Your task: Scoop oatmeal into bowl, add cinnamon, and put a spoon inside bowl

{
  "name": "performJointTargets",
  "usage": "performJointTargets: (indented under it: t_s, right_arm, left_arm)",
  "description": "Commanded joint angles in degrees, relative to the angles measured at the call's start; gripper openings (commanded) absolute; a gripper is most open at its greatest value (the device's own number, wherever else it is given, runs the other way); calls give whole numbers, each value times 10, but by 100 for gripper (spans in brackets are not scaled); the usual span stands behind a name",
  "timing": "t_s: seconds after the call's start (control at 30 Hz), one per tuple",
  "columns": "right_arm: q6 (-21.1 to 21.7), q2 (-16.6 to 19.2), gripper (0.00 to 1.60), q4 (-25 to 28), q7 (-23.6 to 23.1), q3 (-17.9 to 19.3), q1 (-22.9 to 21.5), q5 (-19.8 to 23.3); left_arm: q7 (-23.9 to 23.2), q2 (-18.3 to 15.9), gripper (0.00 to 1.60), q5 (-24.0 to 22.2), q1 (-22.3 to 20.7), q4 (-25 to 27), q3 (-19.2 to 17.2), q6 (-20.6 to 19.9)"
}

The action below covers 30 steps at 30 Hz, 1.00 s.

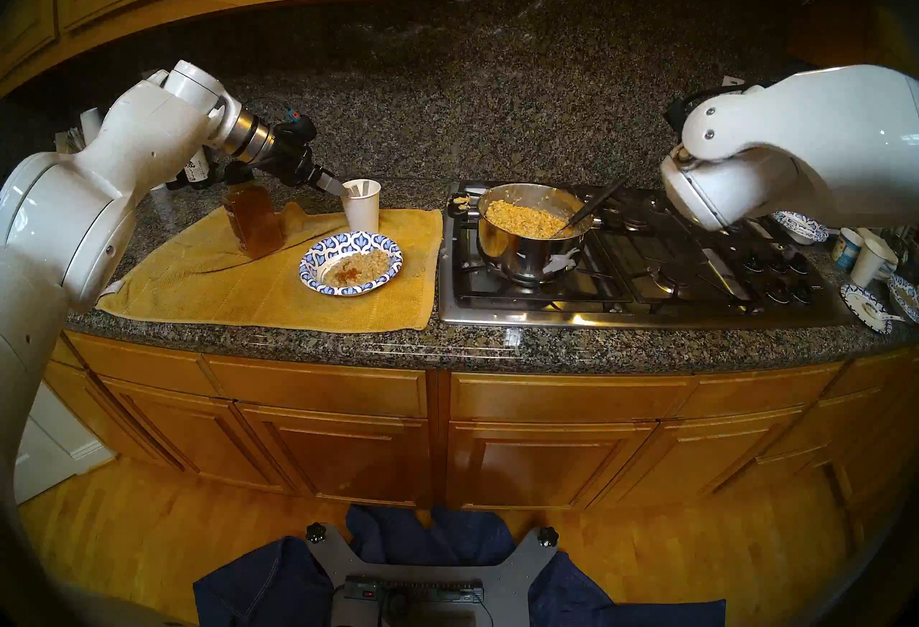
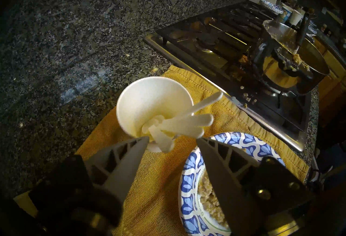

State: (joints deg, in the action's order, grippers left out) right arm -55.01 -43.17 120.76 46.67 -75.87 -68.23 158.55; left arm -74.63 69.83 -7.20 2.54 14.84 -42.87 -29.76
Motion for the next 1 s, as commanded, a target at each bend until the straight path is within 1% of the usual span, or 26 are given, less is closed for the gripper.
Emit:
performJointTargets:
  t_s: [0.0, 0.5, 0.63, 0.8, 0.97]
  right_arm:
    - [0, 2, 160, -6, 0, 10, -17, -16]
    - [0, 4, 160, -5, 1, 11, -17, -20]
    - [0, 5, 160, -5, 1, 11, -16, -21]
    - [0, 6, 160, -4, 2, 11, -16, -23]
    - [0, 7, 160, -4, 2, 11, -16, -24]
  left_arm:
    - [-4, 5, 109, 3, -42, -1, -1, 7]
    - [-7, 0, 110, 14, -54, -15, 4, 19]
    - [-7, -2, 110, 18, -57, -19, 6, 23]
    - [-4, -3, 105, 23, -59, -23, 6, 27]
    - [-1, 1, 105, 27, -60, -25, 6, 27]
